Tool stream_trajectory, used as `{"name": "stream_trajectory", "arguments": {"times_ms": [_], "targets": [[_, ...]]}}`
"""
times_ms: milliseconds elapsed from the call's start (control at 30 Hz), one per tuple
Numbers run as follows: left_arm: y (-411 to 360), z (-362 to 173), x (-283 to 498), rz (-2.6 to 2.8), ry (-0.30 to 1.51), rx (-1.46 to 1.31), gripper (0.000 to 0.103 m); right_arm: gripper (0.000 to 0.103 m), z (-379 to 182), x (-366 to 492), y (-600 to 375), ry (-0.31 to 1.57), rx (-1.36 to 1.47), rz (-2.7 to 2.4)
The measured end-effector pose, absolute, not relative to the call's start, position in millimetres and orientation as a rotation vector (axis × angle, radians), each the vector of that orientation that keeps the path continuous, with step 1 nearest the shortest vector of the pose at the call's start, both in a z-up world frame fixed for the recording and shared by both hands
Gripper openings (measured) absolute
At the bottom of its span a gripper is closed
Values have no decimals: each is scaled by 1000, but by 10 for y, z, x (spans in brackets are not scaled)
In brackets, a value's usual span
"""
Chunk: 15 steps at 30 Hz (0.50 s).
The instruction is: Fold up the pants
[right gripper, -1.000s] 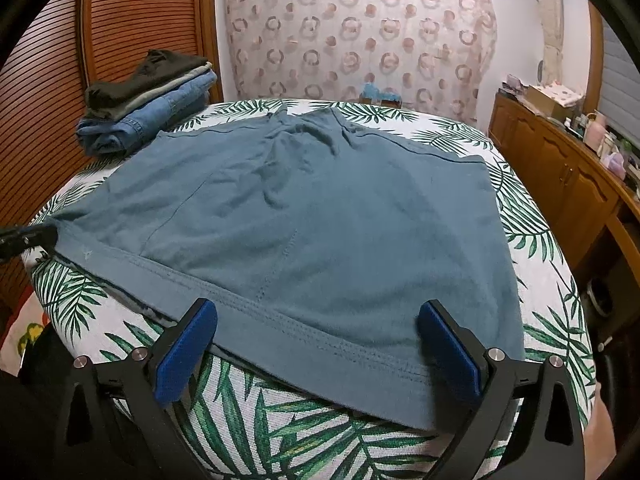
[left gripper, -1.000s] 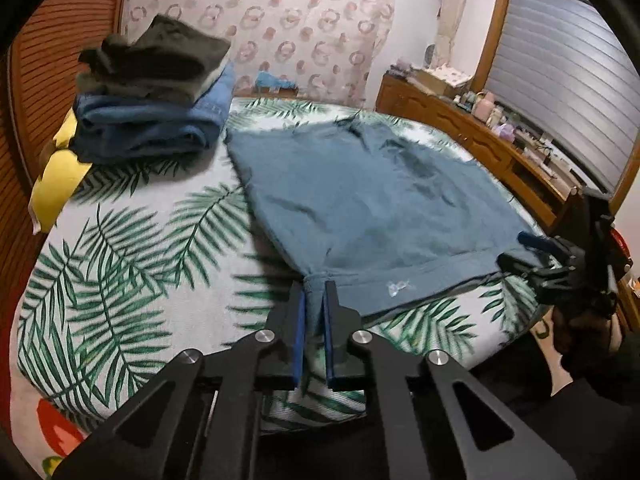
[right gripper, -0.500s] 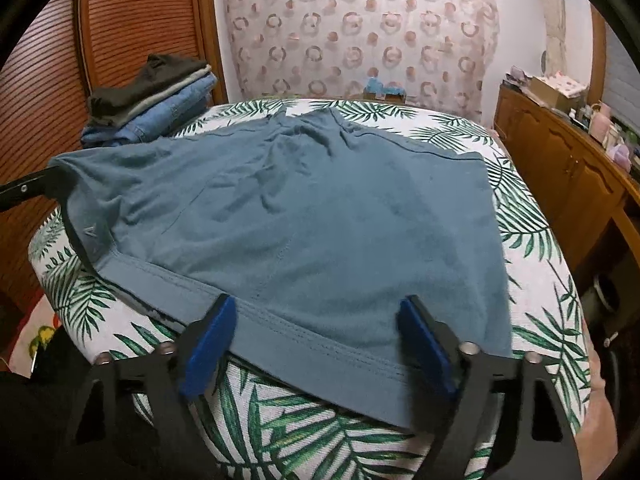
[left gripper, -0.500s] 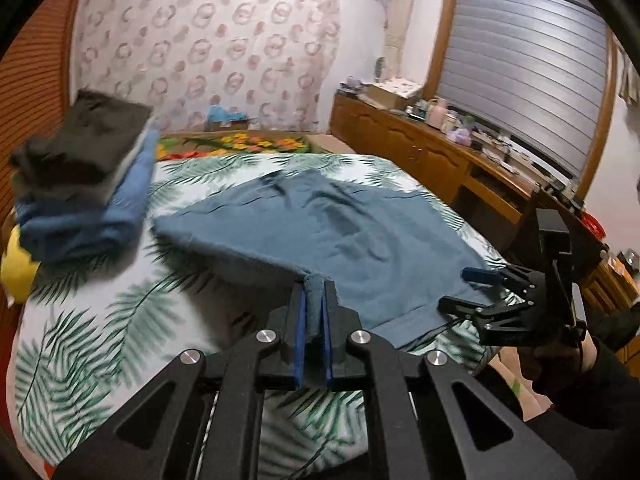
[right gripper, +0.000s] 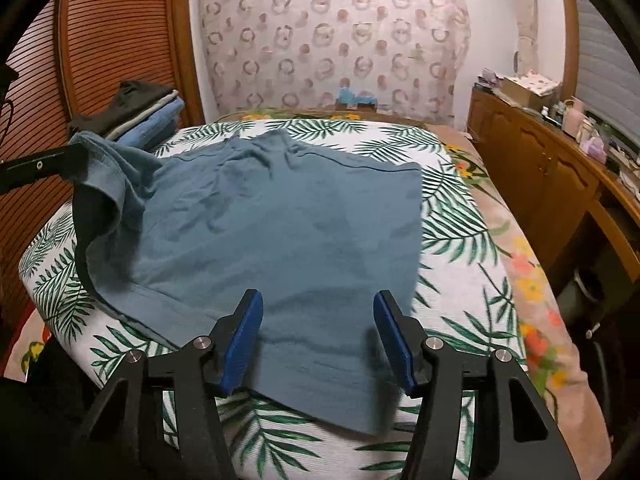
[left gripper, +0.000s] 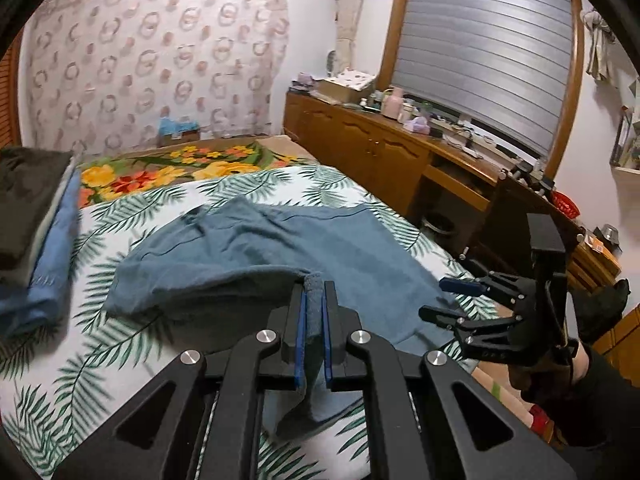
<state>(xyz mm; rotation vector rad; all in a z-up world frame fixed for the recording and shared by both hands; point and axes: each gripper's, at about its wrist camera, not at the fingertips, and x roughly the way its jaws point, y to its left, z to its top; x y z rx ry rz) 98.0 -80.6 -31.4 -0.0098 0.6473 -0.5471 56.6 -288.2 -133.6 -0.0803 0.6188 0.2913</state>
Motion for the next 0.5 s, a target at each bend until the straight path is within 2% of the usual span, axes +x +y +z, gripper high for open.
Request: {"name": "stream_trajectory", "arguments": {"times_ms": [500], "targets": [[-1541, -126, 1107, -680, 651, 42, 8, 59, -1240, 459, -2913, 585, -37, 241]]}}
